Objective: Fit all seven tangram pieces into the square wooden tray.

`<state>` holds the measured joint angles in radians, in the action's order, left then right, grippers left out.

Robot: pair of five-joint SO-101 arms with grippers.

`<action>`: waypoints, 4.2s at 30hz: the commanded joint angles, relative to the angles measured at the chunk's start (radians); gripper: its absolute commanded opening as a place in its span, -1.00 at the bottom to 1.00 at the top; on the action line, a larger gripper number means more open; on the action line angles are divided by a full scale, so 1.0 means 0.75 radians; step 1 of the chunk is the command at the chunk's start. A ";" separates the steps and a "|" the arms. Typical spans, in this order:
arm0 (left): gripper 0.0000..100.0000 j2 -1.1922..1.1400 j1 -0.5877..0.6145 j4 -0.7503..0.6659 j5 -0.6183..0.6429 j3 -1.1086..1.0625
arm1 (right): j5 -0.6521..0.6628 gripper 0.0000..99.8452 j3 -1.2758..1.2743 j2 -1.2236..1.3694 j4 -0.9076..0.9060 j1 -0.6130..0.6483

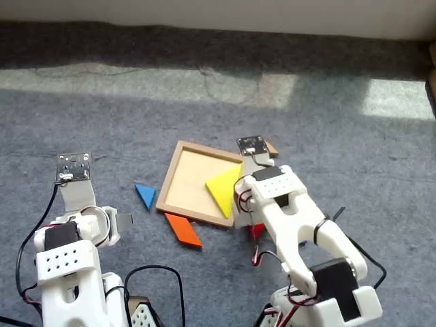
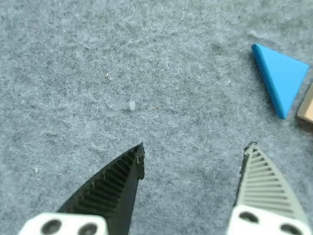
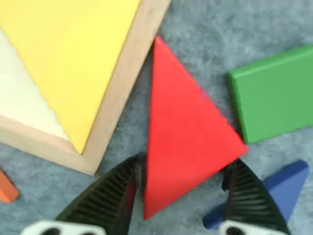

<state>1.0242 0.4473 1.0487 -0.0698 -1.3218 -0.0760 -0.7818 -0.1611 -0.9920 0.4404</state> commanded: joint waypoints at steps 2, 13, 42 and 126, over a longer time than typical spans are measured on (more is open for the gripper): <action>-0.38 -0.005 0.011 -0.018 -0.010 0.005 | 0.076 -0.54 -0.036 -0.279 -0.011 -0.009; -0.38 -0.005 0.009 -0.018 -0.010 0.005 | 0.074 -0.39 -0.085 -0.253 -0.005 -0.015; -0.38 -0.005 0.009 -0.018 -0.010 0.005 | 0.080 -0.36 0.388 0.228 -0.011 -0.079; -0.38 -0.005 0.007 -0.020 -0.010 0.003 | 1.090 -0.56 0.854 0.490 -0.193 0.447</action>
<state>1.0242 0.4473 1.0487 -0.0698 -1.3218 0.7342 -0.1987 0.2240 -1.1347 0.7549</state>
